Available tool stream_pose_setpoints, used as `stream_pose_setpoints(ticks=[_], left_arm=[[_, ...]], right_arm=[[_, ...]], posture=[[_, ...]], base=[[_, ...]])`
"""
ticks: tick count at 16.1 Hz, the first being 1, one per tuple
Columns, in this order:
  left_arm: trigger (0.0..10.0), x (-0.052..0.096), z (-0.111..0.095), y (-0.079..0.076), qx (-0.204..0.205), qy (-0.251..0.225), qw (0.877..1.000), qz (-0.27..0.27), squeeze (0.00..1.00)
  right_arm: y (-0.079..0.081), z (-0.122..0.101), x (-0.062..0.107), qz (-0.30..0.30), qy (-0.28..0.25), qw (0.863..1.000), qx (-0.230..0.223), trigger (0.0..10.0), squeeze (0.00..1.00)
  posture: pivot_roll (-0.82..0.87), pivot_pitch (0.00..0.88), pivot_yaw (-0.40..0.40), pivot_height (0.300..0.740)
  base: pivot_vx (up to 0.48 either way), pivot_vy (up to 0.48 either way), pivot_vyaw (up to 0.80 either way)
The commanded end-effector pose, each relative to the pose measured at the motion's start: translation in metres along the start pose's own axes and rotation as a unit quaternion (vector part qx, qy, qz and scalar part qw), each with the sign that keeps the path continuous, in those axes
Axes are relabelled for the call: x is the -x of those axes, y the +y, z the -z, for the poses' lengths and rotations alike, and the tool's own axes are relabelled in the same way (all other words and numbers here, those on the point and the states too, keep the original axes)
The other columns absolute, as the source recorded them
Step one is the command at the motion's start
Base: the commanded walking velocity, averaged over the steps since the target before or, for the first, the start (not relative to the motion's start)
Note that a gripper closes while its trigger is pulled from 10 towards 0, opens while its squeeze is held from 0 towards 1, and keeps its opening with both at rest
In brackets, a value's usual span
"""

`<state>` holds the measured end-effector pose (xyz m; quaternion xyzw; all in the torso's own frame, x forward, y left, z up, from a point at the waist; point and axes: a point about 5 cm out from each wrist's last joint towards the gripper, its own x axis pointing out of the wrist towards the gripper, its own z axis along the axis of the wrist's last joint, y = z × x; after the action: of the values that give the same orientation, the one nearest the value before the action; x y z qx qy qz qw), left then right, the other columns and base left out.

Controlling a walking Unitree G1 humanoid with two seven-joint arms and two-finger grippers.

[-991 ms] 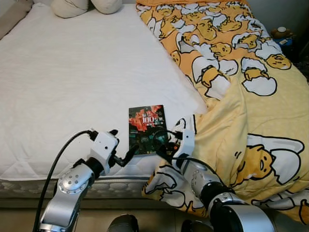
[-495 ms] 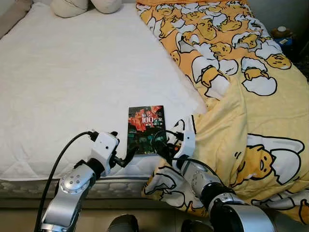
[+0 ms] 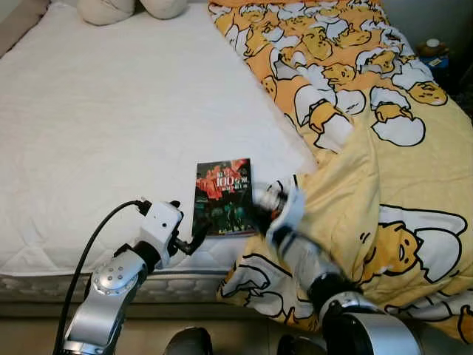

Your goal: Clean up the room

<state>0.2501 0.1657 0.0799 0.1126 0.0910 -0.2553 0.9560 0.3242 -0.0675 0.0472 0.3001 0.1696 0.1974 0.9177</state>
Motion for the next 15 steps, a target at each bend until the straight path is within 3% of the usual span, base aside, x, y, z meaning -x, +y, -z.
stream_pose_setpoints(ticks=[1,6,8,9,10,11,12,13,14,15], left_arm=[[10.0,0.0,0.002,0.0,-0.002,0.009,1.0,0.0,0.0],[10.0,-0.008,0.002,-0.002,-0.004,0.007,1.0,0.002,0.0],[10.0,-0.012,0.002,0.0,-0.017,0.012,1.0,-0.01,0.0],[10.0,-0.018,0.002,0.005,-0.017,0.02,0.999,-0.034,0.0],[10.0,-0.024,0.001,0.014,-0.007,0.02,0.998,-0.063,0.0],[10.0,-0.025,0.0,0.018,0.0,0.018,0.997,-0.073,0.0],[10.0,-0.03,0.0,0.029,0.026,0.019,0.994,-0.106,0.0],[10.0,-0.031,0.0,0.031,0.031,0.02,0.993,-0.111,0.0],[10.0,-0.033,0.0,0.032,0.041,0.018,0.993,-0.111,0.0],[10.0,-0.037,0.002,0.03,0.081,0.021,0.991,-0.101,0.0]], right_arm=[[0.059,0.003,-0.021,-0.077,-0.022,0.996,-0.033,0.0,0.0],[0.058,-0.043,-0.007,-0.098,-0.112,0.989,0.008,0.0,0.0],[0.052,-0.042,-0.003,-0.074,-0.103,0.988,0.089,0.0,0.0],[0.04,-0.038,0.002,-0.027,-0.096,0.976,0.192,10.0,0.21],[0.028,-0.041,0.012,0.019,-0.118,0.951,0.287,10.0,1.0],[0.025,-0.043,0.017,0.033,-0.127,0.942,0.309,10.0,1.0],[0.01,-0.045,0.037,0.079,-0.152,0.919,0.355,10.0,1.0],[0.006,-0.045,0.042,0.091,-0.156,0.915,0.361,10.0,1.0],[-0.003,-0.042,0.057,0.112,-0.164,0.902,0.384,10.0,1.0],[-0.011,-0.033,0.078,0.144,-0.173,0.885,0.407,10.0,1.0]], posture=[[0.21,0.121,0.05,0.74],[0.18,0.103,0.048,0.74],[0.17,0.09,0.047,0.74],[0.16,0.069,0.039,0.74],[0.15,0.058,0.034,0.74],[0.15,0.054,0.032,0.74],[0.13,0.041,0.024,0.74],[0.13,0.041,0.024,0.74],[0.11,0.036,0.02,0.74],[0.1,0.035,0.021,0.74]], base=[[0.0,0.0,0.0],[0.0,0.0,0.0],[0.0,0.0,0.0],[0.0,0.0,0.0],[0.0,0.0,0.0],[0.0,0.0,0.0],[0.0,0.0,0.0],[0.0,0.0,0.0],[0.0,0.0,0.0],[0.0,0.0,0.0]])
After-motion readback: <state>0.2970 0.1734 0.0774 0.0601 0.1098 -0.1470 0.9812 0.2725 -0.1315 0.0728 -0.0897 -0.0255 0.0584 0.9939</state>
